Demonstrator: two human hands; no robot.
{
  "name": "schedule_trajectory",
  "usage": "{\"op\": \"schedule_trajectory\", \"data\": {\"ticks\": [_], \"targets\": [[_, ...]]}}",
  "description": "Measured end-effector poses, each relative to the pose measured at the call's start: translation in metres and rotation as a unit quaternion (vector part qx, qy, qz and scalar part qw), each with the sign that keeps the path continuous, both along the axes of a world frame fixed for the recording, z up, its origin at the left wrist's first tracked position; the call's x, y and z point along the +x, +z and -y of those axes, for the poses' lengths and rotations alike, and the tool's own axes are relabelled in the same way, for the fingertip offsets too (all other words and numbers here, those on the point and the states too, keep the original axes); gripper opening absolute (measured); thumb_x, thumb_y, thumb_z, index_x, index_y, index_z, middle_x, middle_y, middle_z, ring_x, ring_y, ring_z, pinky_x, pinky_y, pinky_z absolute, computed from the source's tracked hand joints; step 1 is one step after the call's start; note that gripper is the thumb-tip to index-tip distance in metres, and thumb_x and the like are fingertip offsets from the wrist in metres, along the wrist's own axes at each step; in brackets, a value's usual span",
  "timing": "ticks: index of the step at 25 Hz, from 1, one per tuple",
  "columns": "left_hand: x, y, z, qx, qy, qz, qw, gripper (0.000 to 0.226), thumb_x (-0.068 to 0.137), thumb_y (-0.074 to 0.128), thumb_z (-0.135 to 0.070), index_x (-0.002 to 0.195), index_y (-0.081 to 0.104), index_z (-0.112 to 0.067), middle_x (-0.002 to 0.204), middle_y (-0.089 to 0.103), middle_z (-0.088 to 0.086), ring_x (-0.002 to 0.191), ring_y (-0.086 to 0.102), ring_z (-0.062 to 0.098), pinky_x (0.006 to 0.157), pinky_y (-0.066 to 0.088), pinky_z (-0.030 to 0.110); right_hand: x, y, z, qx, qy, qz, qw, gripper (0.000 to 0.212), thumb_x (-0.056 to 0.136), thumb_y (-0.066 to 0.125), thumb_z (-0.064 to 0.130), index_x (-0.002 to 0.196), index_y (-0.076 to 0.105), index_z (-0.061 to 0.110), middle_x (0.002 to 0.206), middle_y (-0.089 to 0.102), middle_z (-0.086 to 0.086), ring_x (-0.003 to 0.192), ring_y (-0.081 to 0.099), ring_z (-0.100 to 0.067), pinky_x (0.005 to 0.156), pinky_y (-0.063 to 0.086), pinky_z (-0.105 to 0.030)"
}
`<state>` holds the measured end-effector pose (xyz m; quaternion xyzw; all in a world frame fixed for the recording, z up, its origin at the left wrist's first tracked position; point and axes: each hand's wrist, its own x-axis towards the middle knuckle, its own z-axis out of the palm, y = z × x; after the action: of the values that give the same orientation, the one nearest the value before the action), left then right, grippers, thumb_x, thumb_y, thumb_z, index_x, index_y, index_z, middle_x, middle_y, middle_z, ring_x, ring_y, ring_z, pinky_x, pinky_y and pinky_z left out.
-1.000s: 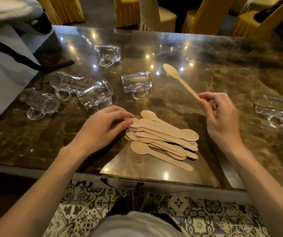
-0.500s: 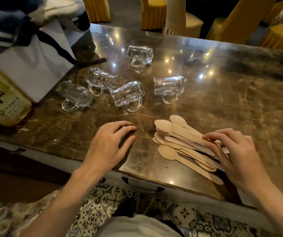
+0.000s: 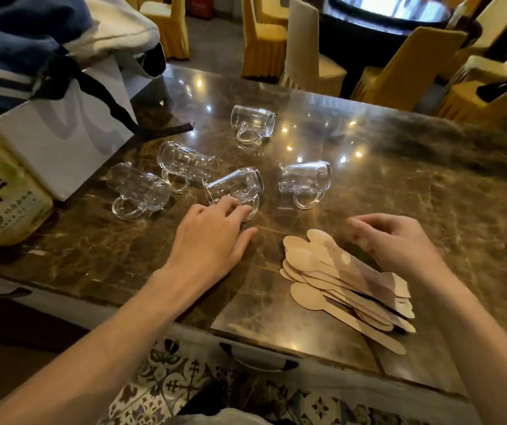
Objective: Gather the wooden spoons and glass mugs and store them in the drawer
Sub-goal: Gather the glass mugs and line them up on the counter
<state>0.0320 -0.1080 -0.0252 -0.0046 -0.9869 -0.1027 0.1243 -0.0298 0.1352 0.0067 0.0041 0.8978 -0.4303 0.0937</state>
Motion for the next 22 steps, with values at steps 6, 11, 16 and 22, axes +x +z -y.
{"op": "schedule_trajectory", "data": {"ticks": [6, 11, 16, 22], "targets": [[-0.032, 0.011, -0.010, -0.141, -0.031, 0.052, 0.988, 0.029, 0.093, 0.049, -0.033, 0.116, 0.053, -0.017, 0.112, 0.065, 0.001, 0.099, 0.063, 0.022, 0.072, 0.038, 0.031, -0.058, -0.020, 0.063, 0.019, -0.094, 0.068, 0.993, 0.024, 0.085, 0.066, 0.038, 0.092, 0.068, 0.015, 0.097, 0.067, -0.004, 0.092, 0.062, -0.020, 0.081, 0.054, -0.037], [-0.045, 0.018, -0.015, -0.147, -0.003, 0.113, 0.983, 0.017, 0.091, 0.056, -0.016, 0.107, 0.060, -0.014, 0.106, 0.066, 0.004, 0.094, 0.066, 0.025, 0.060, 0.034, 0.031, -0.068, -0.028, 0.079, 0.092, -0.130, 0.037, 0.987, 0.035, 0.081, 0.069, 0.043, 0.082, 0.070, 0.008, 0.086, 0.071, -0.010, 0.086, 0.066, -0.024, 0.083, 0.055, -0.044], [-0.053, 0.023, -0.015, -0.157, -0.004, 0.107, 0.982, 0.013, 0.093, 0.053, -0.014, 0.104, 0.062, -0.015, 0.103, 0.066, 0.003, 0.093, 0.065, 0.024, 0.060, 0.032, 0.031, -0.078, -0.025, 0.072, 0.073, -0.111, 0.083, 0.988, 0.032, 0.081, 0.069, 0.041, 0.076, 0.069, 0.010, 0.079, 0.068, -0.008, 0.076, 0.064, -0.022, 0.075, 0.056, -0.040], [-0.054, 0.025, -0.014, -0.124, 0.018, 0.071, 0.990, 0.019, 0.095, 0.048, -0.031, 0.101, 0.059, -0.017, 0.100, 0.065, 0.001, 0.091, 0.065, 0.023, 0.062, 0.034, 0.030, -0.080, -0.017, 0.051, -0.131, -0.086, 0.209, 0.965, 0.021, 0.081, 0.072, 0.028, 0.082, 0.073, 0.007, 0.062, 0.064, -0.001, 0.053, 0.054, -0.010, 0.042, 0.044, -0.019]]}}
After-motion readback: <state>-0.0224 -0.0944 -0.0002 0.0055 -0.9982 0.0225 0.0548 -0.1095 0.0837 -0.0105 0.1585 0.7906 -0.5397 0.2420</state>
